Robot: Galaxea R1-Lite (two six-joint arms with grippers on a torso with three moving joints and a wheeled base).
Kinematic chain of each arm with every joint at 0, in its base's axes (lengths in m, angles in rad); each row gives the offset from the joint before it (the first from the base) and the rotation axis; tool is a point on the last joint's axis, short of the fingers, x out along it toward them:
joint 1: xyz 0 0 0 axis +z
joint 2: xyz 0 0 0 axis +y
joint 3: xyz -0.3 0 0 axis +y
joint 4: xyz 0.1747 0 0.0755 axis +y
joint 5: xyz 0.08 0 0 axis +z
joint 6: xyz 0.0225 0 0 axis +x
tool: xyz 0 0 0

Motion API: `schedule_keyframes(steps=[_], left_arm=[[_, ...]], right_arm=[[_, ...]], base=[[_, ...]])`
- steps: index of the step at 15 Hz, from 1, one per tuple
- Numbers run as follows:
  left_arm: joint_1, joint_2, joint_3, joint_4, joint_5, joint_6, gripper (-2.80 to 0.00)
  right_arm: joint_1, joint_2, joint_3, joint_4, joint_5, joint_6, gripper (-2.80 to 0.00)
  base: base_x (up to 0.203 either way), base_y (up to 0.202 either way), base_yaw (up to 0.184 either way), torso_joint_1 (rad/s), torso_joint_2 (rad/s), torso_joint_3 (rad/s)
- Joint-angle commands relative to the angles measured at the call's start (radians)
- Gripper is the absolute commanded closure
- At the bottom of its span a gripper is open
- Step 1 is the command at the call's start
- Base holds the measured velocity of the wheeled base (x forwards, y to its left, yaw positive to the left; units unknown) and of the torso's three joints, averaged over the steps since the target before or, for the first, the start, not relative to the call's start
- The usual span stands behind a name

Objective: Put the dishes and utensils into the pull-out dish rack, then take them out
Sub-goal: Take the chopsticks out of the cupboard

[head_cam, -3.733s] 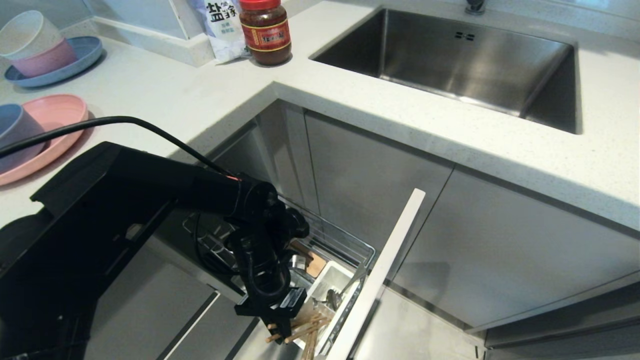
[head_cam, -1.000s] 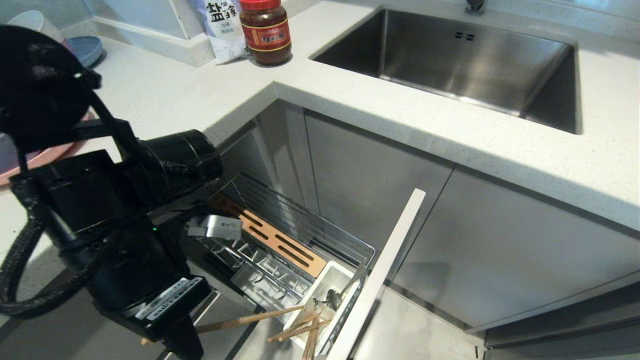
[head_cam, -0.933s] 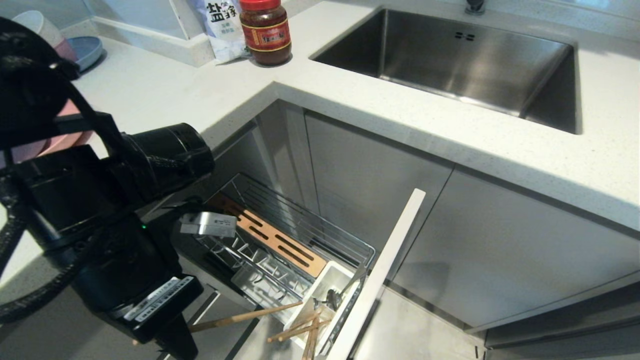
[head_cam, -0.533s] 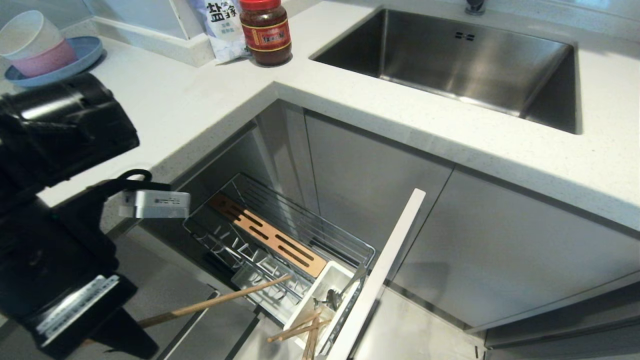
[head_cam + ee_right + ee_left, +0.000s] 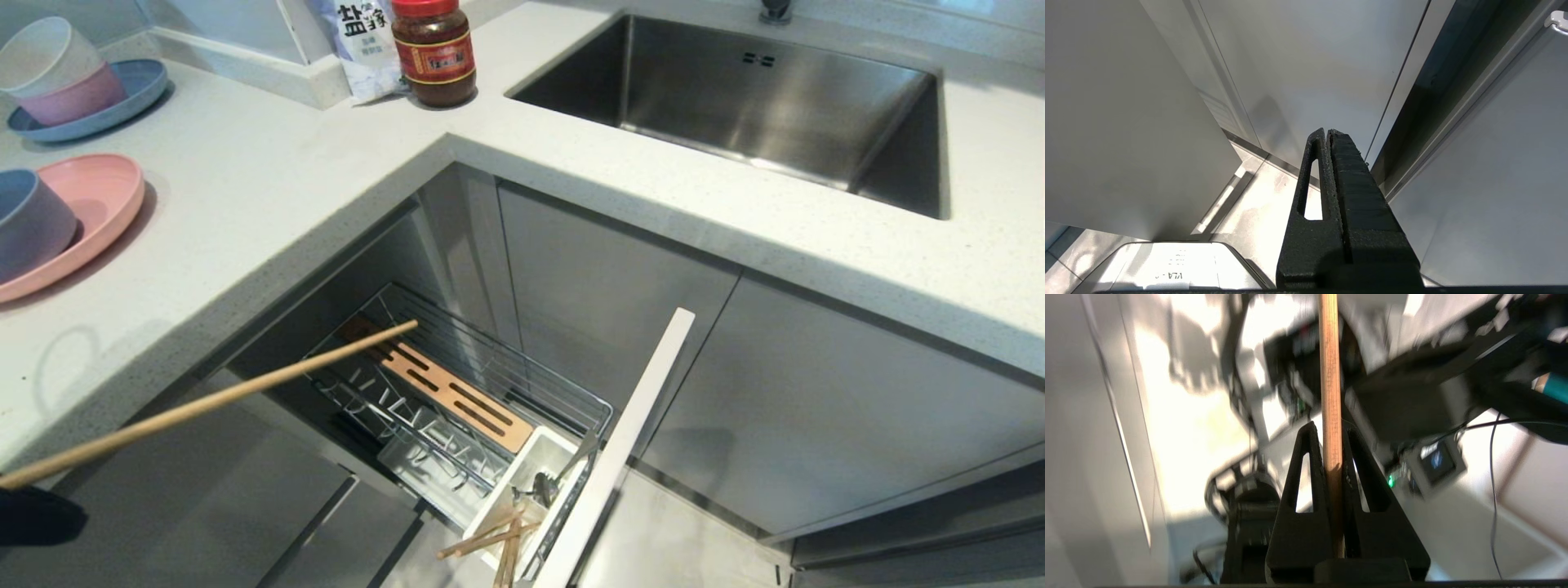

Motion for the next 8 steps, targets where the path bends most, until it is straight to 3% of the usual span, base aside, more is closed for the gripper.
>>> schedule_keyframes(steps=[1, 4, 8], left_arm=[[0.011, -0.125, -0.012, -0.007, 0.029, -0.001, 0.00], [0.127, -0.167, -0.013, -0.088, 0.059, -0.002, 0.00], [0.369, -0.203, -0.006, -0.212, 0.054, -0.002, 0.00]], right_arm=[[0.001, -0.004, 0.002, 0.000, 0.000, 0.000, 0.00], [0.001, -0.004, 0.002, -0.001, 0.000, 0.000, 0.00], [0.000, -0.004, 0.002, -0.001, 0.000, 0.000, 0.00]], base=[[0.000, 0.000, 0.000, 0.000, 0.00, 0.000], [0.000, 0.000, 0.000, 0.000, 0.00, 0.000], [0.000, 0.000, 0.000, 0.000, 0.00, 0.000]])
